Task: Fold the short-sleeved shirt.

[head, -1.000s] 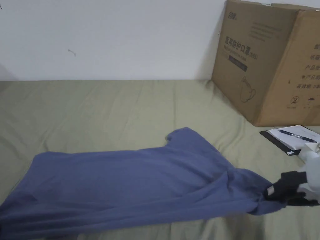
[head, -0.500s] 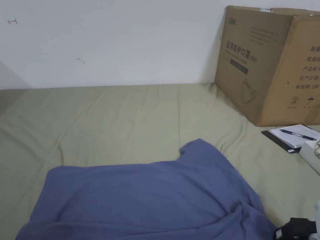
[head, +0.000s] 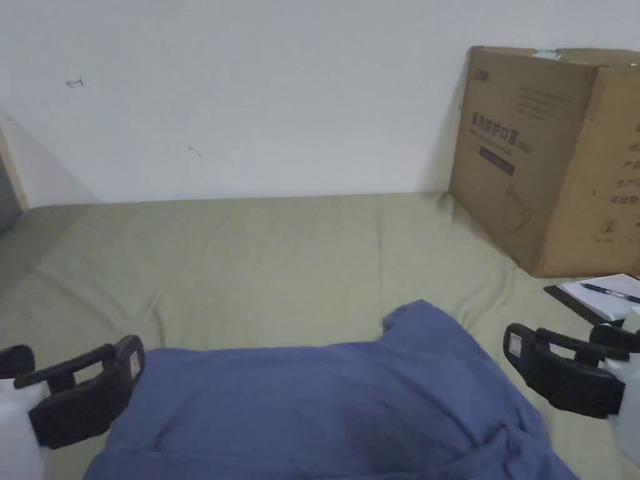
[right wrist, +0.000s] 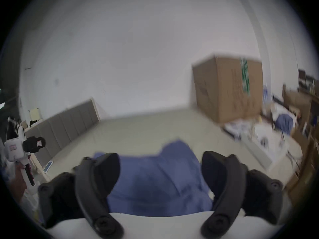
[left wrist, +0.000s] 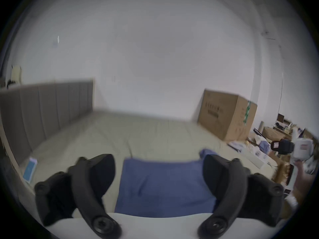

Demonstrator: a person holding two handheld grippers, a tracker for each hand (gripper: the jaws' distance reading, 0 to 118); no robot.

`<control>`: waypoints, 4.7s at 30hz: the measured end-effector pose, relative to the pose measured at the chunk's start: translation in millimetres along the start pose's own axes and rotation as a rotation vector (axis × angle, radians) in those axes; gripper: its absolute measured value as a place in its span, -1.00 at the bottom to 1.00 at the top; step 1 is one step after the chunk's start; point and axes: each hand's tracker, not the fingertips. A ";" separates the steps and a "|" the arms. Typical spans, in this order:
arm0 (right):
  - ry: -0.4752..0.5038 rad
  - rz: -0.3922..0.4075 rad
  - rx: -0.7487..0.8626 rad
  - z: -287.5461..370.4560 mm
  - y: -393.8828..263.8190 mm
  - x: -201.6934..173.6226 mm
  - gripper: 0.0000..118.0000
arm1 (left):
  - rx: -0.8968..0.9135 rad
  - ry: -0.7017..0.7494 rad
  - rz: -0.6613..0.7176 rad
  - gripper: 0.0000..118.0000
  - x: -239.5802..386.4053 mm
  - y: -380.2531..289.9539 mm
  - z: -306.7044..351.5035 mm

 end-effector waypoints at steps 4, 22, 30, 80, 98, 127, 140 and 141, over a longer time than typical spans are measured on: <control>-0.034 0.079 0.197 9.0 -20.9 -41.6 -1.00 | 0.150 0.068 -0.108 -1.00 35.1 -18.7 11.9; -0.013 0.079 -0.134 -80.7 -42.7 -18.4 -1.00 | -0.929 0.043 0.235 -1.00 -140.4 -14.2 -307.1; 0.027 0.067 -0.275 -128.9 -66.8 -6.3 -1.00 | -0.995 -0.021 0.152 0.93 -152.7 -87.3 -384.7; -0.233 -0.068 -1.148 -452.9 -103.9 147.4 0.57 | -0.793 -0.001 -0.065 -1.00 -102.6 -76.2 -349.2; -0.099 -0.242 -0.769 -365.5 -2.7 155.4 -1.00 | -0.704 0.037 0.013 -1.00 -114.3 -33.5 -323.3; -0.157 -0.226 -0.639 -107.8 -149.9 139.2 -0.89 | -0.733 -0.048 0.103 -0.94 -110.0 -150.0 -127.5; -0.080 -0.274 -0.557 -72.7 -59.9 110.1 0.84 | -0.571 0.050 0.106 0.93 -78.7 -57.8 -86.6; -0.051 -0.262 -0.511 -61.7 -42.7 97.5 0.85 | -0.524 0.015 0.122 0.93 -73.2 -41.0 -78.5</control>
